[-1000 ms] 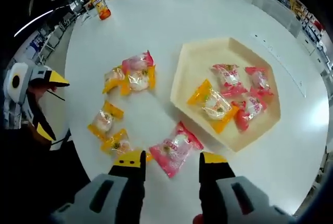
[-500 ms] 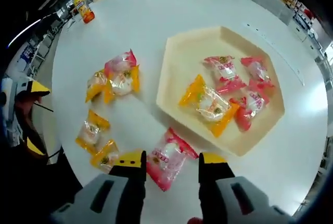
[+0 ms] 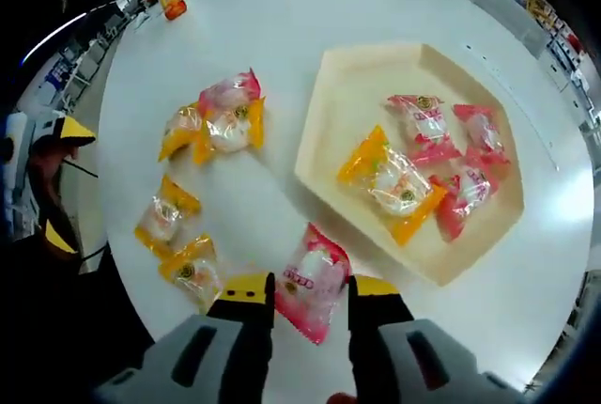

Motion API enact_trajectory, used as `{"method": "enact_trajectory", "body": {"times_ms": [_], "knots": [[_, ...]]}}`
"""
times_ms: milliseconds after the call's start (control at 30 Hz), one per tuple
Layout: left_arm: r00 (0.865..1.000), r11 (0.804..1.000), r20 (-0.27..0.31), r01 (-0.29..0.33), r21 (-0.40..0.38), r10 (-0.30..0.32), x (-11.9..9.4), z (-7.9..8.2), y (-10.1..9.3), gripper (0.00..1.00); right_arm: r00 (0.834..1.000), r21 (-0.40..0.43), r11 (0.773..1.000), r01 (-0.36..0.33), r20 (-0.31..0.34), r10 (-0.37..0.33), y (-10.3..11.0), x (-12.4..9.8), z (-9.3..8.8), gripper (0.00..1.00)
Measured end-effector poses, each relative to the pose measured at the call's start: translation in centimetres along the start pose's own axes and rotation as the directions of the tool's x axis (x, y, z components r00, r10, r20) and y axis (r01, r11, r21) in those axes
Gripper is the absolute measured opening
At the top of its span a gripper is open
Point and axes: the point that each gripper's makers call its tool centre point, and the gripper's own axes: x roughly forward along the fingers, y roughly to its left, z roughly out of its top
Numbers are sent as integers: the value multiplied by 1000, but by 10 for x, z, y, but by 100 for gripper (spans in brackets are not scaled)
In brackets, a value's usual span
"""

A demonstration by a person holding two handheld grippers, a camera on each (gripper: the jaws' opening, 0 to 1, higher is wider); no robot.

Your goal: Pick up the marshmallows scattered on the table and place them into the bowl on the table

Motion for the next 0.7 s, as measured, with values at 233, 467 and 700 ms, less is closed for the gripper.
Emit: {"method": "enact_trajectory", "body": {"times_ms": [233, 467, 700], "knots": [[1000, 1000, 0, -1, 0, 1, -1, 0, -1, 56, 1000, -47, 999, 5, -4, -5, 2, 2, -1, 29], [1000, 1000, -3, -9, -4, 9, -2, -2, 1, 56, 1000, -74, 997, 5, -1, -5, 2, 2, 0, 22], [1000, 1000, -4, -9, -5, 9, -2, -2, 0, 56, 1000, -101, 995, 4, 16, -2, 1, 2, 2, 20]]}}
